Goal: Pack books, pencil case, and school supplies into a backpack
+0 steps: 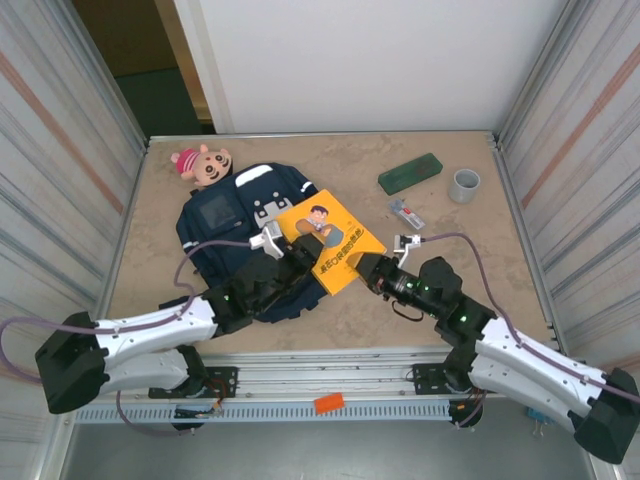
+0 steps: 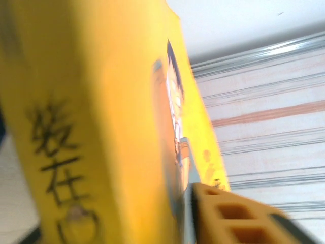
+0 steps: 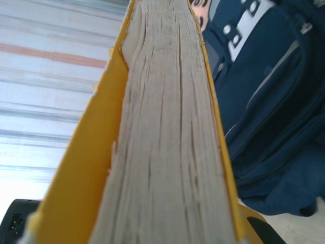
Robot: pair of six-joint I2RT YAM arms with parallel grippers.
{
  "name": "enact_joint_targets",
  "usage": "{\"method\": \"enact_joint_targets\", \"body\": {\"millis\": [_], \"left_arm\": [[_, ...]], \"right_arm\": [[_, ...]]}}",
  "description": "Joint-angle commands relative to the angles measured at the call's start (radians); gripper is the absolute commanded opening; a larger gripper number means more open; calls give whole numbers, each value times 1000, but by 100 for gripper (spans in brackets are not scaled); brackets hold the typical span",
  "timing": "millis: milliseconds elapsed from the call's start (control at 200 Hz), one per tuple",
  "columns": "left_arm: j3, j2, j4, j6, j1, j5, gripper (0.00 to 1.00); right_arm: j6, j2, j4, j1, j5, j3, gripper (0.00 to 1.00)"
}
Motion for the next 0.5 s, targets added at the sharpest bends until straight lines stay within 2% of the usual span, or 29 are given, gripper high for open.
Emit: {"method": "enact_joint_targets", "body": {"millis": [0,20,40,115,261,351,496], "left_arm": [[67,-78,-307,180,56,-14,69],[83,-85,-366,220,67,-8,76],[98,-89,-419,267,79,0,78],[164,-89,-595,458,124,47,79],[292,-26,-820,813,200,157,82],[390,68,-953,990,228,230,82],[529,261,-1145,1164,228,214,82]], "right_arm": [[-47,-75,-144,-154,-41,40,0],[-51,-85,-164,-189,-70,41,0],[-58,-92,-183,-224,-91,45,0],[-116,-105,-248,-350,-192,65,0],[-242,-64,-320,-562,-421,117,0],[-306,-41,-349,-613,-490,153,0],[-429,-27,-440,-616,-515,216,0]]}}
